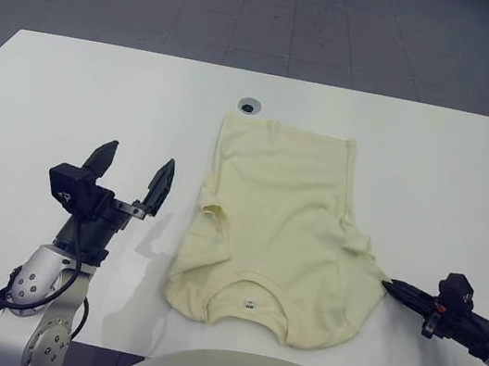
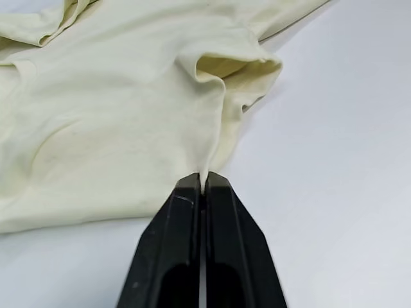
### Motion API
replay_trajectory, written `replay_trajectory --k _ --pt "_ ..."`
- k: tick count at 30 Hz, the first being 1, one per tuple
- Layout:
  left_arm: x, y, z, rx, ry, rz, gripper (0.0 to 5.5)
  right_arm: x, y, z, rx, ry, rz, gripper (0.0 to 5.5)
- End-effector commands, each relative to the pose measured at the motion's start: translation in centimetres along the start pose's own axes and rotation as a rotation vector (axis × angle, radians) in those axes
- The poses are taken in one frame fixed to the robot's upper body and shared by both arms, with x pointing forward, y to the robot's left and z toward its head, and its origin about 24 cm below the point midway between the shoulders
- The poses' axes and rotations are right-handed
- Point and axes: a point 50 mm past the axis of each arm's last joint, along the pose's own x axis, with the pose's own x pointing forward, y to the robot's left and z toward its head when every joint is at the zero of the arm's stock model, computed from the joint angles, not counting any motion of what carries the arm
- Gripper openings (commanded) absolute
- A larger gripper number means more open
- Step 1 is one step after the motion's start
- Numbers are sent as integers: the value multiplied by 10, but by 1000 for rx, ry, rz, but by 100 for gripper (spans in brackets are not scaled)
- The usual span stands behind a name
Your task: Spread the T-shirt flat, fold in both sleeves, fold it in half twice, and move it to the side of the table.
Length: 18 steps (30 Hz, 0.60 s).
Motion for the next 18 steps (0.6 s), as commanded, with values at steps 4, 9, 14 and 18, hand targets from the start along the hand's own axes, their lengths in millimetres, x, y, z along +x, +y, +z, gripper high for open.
replay_trajectory --k 4,9,14,18 --pt "0 -1 -6 36 27 -14 540 15 14 30 -91 -122 92 1" --pt "0 -4 -7 55 30 -33 540 40 37 47 -188 -153 214 1" --pt "1 -6 -7 73 24 -48 540 67 56 50 -259 -149 315 1" --pt "1 -8 -10 81 31 -58 540 85 65 47 -289 -149 347 1"
